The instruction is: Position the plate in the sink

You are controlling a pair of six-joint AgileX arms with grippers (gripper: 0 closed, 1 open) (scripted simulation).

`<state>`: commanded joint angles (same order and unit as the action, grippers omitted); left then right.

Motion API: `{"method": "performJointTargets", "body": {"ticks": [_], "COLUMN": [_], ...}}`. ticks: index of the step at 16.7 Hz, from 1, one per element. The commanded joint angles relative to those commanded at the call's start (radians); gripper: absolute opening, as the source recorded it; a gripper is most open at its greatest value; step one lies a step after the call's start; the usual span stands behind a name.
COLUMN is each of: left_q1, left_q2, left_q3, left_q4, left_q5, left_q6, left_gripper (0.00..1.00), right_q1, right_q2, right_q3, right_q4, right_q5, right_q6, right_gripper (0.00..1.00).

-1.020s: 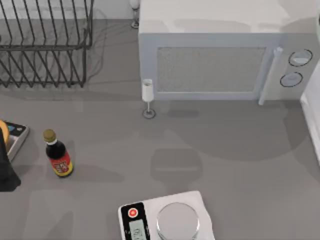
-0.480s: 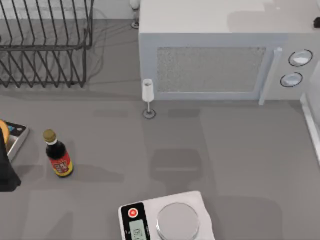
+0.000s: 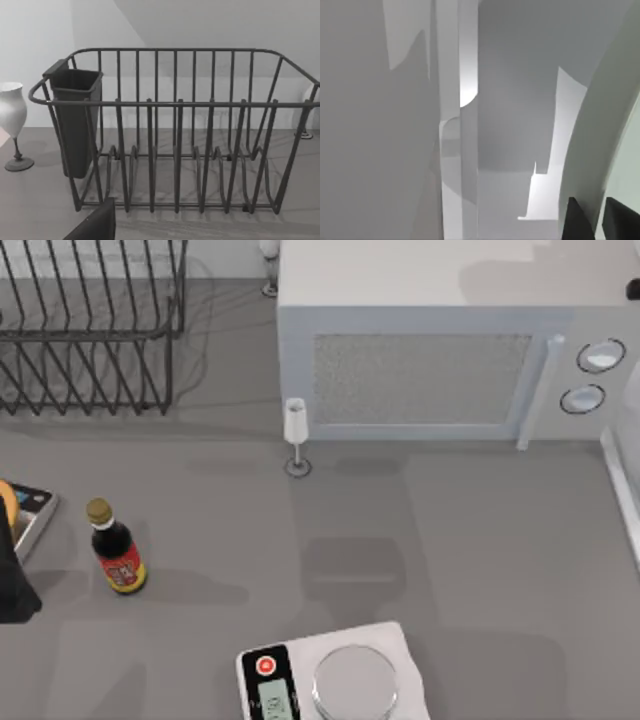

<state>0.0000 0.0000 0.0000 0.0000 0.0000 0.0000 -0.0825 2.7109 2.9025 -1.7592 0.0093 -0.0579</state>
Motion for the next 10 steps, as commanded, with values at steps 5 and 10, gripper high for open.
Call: {"method": "performJointTargets", "body": {"ticks": [5, 10], "left_q1": [0.0, 0.0], "left_q2": [0.0, 0.0], "left_q3": [0.0, 0.0], "left_q4": [0.0, 0.0], "left_q5": [0.0, 0.0], "left_q6": [0.0, 0.0], "left_gripper": [1.0, 1.0], "right_q1": [0.0, 0.0], "right_q2": [0.0, 0.0], "right_q3": [0.0, 0.0], "right_q4": [0.0, 0.0], "right_q5": [0.0, 0.0], "right_q6": [0.0, 0.0], "right_gripper": [0.53, 0.9]}}
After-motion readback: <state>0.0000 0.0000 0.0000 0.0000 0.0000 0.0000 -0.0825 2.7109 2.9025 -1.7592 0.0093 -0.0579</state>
